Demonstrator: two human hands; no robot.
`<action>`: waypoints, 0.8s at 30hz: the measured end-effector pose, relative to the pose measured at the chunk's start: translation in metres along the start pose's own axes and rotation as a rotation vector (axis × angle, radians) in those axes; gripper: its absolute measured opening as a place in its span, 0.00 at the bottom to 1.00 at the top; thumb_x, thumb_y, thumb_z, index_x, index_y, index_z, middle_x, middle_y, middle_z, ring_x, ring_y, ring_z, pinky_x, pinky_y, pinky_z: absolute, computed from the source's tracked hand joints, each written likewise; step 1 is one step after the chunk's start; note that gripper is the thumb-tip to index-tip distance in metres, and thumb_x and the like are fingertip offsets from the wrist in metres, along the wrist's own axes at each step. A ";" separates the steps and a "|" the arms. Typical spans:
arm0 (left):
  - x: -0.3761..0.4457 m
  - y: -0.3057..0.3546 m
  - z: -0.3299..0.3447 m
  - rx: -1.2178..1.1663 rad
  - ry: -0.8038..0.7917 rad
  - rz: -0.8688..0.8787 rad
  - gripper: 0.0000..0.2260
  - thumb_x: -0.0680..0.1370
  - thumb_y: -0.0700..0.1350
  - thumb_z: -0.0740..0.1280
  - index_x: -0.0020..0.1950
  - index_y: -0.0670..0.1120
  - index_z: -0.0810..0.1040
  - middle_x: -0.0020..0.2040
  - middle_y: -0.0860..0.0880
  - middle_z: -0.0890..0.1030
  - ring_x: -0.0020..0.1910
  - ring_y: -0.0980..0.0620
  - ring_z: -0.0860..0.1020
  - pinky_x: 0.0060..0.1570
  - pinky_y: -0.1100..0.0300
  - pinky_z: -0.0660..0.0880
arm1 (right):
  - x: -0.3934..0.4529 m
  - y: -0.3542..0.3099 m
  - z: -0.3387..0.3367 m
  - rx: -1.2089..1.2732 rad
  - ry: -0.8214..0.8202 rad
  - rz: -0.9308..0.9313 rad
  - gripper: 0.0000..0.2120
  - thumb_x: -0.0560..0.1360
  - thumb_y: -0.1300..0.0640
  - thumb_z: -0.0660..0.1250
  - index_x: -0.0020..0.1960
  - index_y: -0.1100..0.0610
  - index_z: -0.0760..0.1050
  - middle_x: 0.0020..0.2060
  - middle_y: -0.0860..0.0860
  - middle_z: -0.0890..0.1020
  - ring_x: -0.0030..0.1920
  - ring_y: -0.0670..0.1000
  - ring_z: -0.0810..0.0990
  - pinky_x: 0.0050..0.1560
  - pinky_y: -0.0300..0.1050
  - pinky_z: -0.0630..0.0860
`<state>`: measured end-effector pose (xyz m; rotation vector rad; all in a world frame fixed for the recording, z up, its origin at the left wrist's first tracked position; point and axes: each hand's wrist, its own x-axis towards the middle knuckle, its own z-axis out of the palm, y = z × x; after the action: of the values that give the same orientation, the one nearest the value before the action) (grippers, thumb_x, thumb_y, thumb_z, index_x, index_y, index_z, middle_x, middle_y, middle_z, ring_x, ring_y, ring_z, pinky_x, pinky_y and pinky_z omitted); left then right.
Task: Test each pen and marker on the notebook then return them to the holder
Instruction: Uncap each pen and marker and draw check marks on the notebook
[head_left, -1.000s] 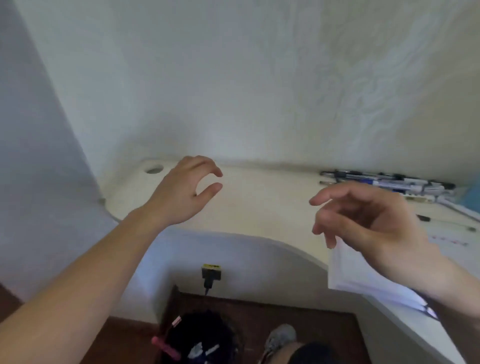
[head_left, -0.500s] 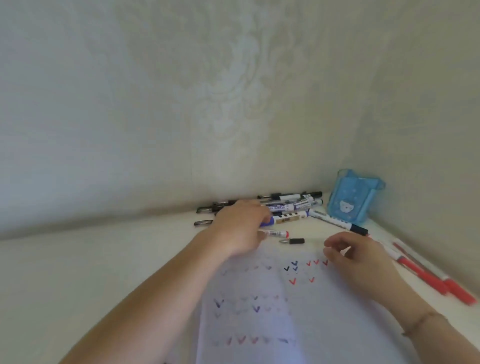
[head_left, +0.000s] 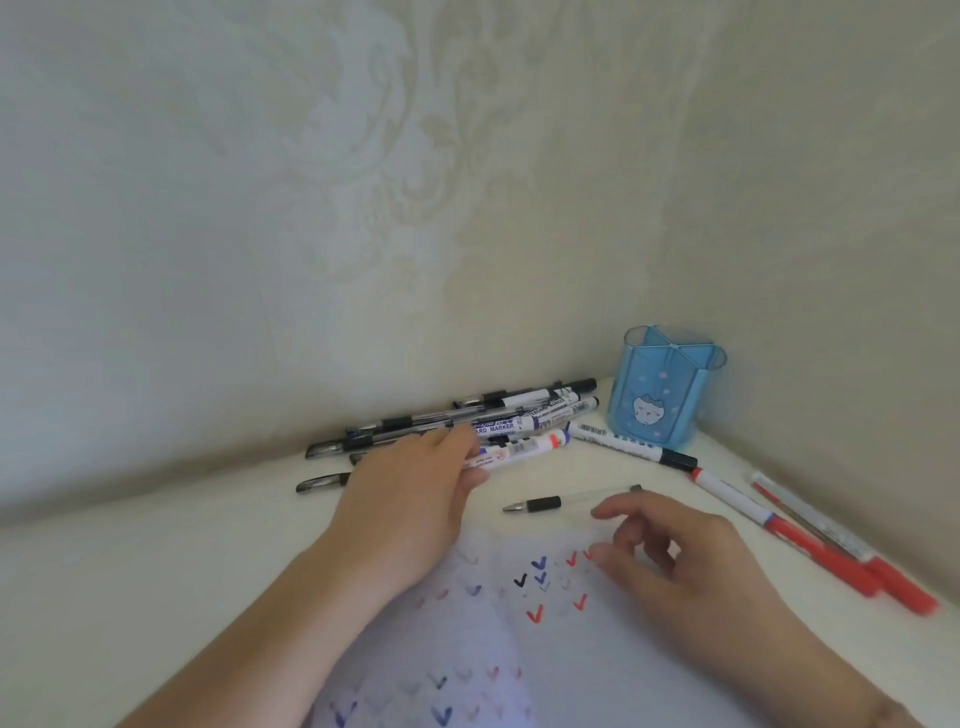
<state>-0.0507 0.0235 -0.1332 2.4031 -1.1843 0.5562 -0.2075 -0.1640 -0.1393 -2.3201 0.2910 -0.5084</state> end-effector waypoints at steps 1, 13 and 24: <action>-0.002 0.006 -0.004 -0.106 0.041 0.041 0.07 0.81 0.55 0.59 0.56 0.55 0.71 0.49 0.58 0.80 0.44 0.54 0.78 0.39 0.58 0.73 | -0.001 -0.002 0.000 0.049 -0.011 -0.012 0.17 0.65 0.37 0.72 0.52 0.34 0.73 0.34 0.42 0.81 0.33 0.44 0.72 0.33 0.32 0.67; -0.015 0.041 0.000 -0.360 -0.132 0.375 0.15 0.82 0.60 0.53 0.48 0.51 0.73 0.38 0.55 0.75 0.33 0.56 0.69 0.30 0.60 0.67 | -0.006 -0.013 0.006 0.735 -0.146 -0.045 0.19 0.62 0.41 0.78 0.40 0.53 0.75 0.25 0.52 0.73 0.26 0.51 0.65 0.26 0.39 0.63; -0.016 0.036 -0.011 -0.578 -0.392 0.428 0.08 0.81 0.54 0.61 0.48 0.52 0.74 0.25 0.50 0.68 0.23 0.55 0.66 0.26 0.66 0.58 | -0.024 -0.023 -0.006 0.384 -0.241 -0.171 0.15 0.72 0.40 0.68 0.39 0.49 0.70 0.31 0.57 0.80 0.30 0.54 0.77 0.34 0.48 0.70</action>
<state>-0.0907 0.0195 -0.1259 1.8075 -1.7541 -0.1550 -0.2301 -0.1431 -0.1253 -2.0103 -0.1144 -0.3279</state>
